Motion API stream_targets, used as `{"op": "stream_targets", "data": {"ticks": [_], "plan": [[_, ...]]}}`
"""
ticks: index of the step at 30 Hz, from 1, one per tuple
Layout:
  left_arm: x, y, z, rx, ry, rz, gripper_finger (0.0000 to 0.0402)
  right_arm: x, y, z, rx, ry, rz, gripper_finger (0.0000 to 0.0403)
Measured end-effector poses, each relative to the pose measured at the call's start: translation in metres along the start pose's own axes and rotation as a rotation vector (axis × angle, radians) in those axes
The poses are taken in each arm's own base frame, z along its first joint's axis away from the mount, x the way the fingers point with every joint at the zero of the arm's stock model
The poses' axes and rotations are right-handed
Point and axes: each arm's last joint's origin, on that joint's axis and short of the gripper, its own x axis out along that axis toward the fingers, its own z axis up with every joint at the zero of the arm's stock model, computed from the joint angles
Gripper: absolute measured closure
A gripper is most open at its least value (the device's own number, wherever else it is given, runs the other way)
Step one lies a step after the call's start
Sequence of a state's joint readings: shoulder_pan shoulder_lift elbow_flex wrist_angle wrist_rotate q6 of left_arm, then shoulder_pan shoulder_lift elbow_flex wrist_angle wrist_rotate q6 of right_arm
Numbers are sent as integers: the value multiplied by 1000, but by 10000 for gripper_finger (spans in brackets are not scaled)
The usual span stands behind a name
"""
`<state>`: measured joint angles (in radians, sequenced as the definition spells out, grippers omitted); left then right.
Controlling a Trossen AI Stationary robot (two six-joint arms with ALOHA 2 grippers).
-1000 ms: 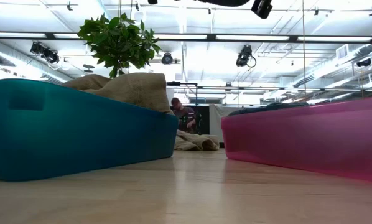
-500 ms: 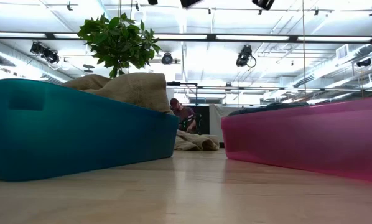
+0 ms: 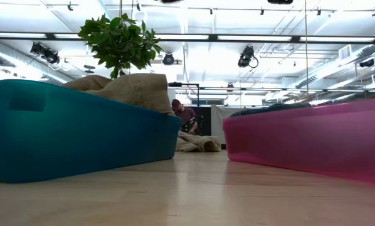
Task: Pick & Place hat
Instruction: Put the blue cap into the red bin
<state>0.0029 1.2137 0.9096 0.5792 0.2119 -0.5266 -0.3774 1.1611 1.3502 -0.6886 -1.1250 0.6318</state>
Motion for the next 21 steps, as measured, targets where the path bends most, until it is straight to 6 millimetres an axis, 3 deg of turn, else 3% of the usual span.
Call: {"op": "stream_targets", "data": {"ticks": [7,15,21], "plan": [[0,-1,-3,-4,53,-58,377,4,-1,-23,162,60,-130,78],[2,3,-10,31,114,-53,377,6,-9,-64,373,103,-700,105],[7,7,-17,74,137,-80,377,26,2,-73,357,127,-692,129]]}}
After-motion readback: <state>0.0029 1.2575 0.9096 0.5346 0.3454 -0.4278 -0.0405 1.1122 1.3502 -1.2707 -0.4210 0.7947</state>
